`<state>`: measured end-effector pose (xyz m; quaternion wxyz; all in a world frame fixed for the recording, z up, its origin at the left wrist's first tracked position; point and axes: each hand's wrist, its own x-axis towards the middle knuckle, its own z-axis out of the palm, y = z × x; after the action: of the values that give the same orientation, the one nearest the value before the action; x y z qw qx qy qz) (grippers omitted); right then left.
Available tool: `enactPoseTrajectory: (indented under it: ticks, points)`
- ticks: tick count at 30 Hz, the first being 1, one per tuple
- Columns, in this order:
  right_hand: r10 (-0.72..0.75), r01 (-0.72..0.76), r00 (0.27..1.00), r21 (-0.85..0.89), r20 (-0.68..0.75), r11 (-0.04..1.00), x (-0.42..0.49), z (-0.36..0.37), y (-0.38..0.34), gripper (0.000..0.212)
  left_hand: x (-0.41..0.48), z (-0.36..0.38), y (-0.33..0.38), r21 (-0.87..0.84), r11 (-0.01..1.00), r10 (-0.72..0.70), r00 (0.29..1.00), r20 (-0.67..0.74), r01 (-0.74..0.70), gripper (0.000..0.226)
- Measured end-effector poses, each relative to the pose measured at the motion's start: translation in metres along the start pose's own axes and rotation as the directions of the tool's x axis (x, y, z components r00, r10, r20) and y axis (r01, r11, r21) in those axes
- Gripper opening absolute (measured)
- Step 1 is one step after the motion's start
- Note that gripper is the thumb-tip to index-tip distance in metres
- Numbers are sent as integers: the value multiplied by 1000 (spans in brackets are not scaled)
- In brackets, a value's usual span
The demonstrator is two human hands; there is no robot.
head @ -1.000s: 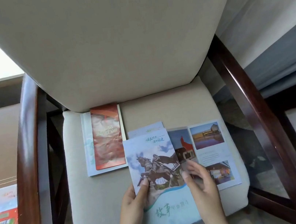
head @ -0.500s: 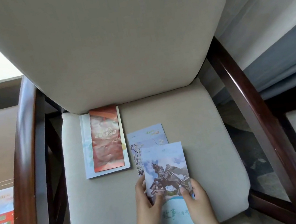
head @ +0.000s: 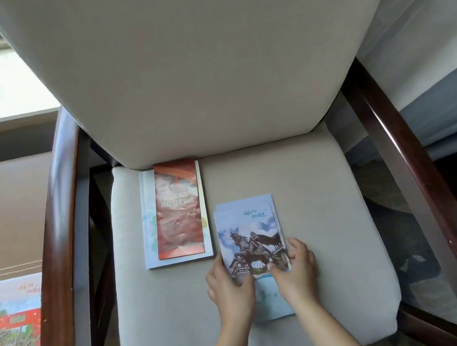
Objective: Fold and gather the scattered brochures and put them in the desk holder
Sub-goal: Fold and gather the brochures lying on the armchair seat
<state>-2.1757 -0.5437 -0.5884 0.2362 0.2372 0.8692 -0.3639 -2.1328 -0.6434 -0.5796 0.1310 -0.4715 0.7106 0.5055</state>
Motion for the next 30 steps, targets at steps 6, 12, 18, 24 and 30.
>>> enactPoseTrajectory:
  ticks: [6,12,18,24,30]
  points:
    - [47,-65,989,129,141,989,6,-5,5,25,1,-9,-3,-157,988,7,997,83,6,6]
    - [-191,102,963,395,192,913,-16,6,-48,16,10,-51,22,-172,962,194,975,-109,-211,18]
    - [-166,127,966,198,196,972,-2,60,-113,16,73,-91,38,193,970,197,942,-272,-147,28]
    - [-191,206,977,-189,95,960,8,103,-139,32,116,-102,38,104,995,34,941,-336,2,43]
    - [-84,87,996,-82,38,993,17,116,-133,64,121,-98,30,65,996,-48,958,-284,69,56]
